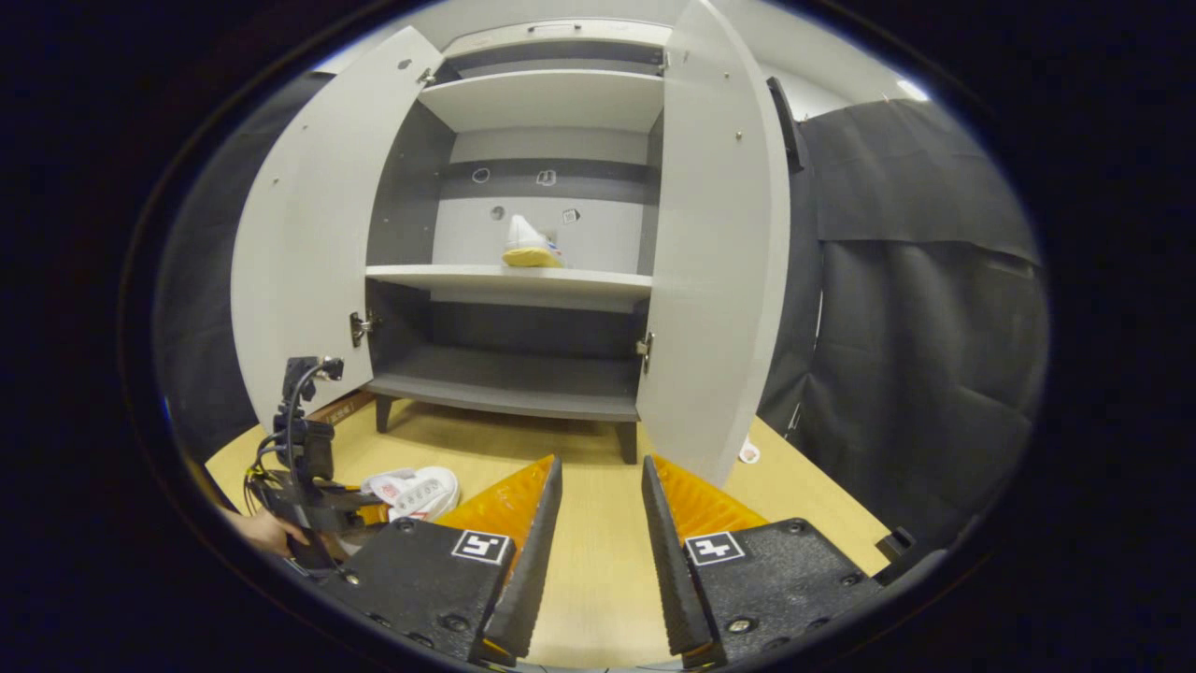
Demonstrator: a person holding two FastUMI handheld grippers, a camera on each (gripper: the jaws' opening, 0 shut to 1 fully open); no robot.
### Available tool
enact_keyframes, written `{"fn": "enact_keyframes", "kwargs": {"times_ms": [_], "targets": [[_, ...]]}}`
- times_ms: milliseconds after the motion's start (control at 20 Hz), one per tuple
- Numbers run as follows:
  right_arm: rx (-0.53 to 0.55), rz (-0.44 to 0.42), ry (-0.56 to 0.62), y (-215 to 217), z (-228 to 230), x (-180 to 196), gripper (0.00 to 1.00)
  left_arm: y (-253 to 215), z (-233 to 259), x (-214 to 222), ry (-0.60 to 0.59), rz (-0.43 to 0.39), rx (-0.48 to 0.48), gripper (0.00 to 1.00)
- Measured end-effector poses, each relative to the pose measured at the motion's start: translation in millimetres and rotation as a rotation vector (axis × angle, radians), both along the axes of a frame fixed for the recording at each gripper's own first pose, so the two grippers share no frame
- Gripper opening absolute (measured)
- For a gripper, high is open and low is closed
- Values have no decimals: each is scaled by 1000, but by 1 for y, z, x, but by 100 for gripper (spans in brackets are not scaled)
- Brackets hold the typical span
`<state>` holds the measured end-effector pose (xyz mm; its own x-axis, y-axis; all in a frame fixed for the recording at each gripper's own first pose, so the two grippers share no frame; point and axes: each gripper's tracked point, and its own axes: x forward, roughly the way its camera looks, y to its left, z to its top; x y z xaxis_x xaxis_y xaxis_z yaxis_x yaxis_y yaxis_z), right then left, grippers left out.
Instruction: Grab one shoe with the right hand and put it into the shoe cabinet, grab the other shoe with the left hand and put it into the shoe cabinet; then close the right door with the right hand and the left door with the left hand.
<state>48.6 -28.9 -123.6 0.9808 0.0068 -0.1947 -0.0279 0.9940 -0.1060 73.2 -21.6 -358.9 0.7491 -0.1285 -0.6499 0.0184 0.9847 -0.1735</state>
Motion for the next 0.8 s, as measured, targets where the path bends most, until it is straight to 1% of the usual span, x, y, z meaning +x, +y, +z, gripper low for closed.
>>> {"fn": "enact_keyframes", "kwargs": {"times_ms": [50, 100, 150, 200, 250, 300, 350, 500, 550, 650, 700, 800], "targets": [[-1, 3, 1, 1, 0, 0, 55, 2, 2, 0, -7, 8, -7, 29], [-2, 7, 2, 1, -1, -1, 56, 2, -5, 6, -8, 14, -11, 9], [-3, 10, 3, 2, 0, -2, 56, 3, -4, 3, -2, 26, -21, 4], [-5, 13, 4, 2, -1, -2, 56, 4, 0, 1, 7, 44, -23, 1], [-7, 16, 7, 2, -2, -1, 56, 6, 1, -1, 16, 64, -10, 12], [-9, 21, 9, 4, -2, 0, 55, 9, 6, -3, 8, 85, 12, 1], [-11, 25, 10, 5, -2, 0, 56, 13, 15, -6, -2, 97, 28, 1], [-17, 37, 8, 6, -1, -1, 55, 14, 59, -19, -51, 114, 4, 1], [-15, 41, 9, 6, -2, -1, 56, 16, 78, -23, -75, 115, 12, 1], [-8, 51, 11, 10, -3, -1, 55, 20, 118, -29, -127, 124, 33, 1], [-7, 59, 12, 13, -3, -1, 56, 22, 139, -29, -155, 139, 37, 1], [-8, 70, 8, 17, -3, -1, 56, 23, 183, -22, -212, 156, 23, 1]]}}
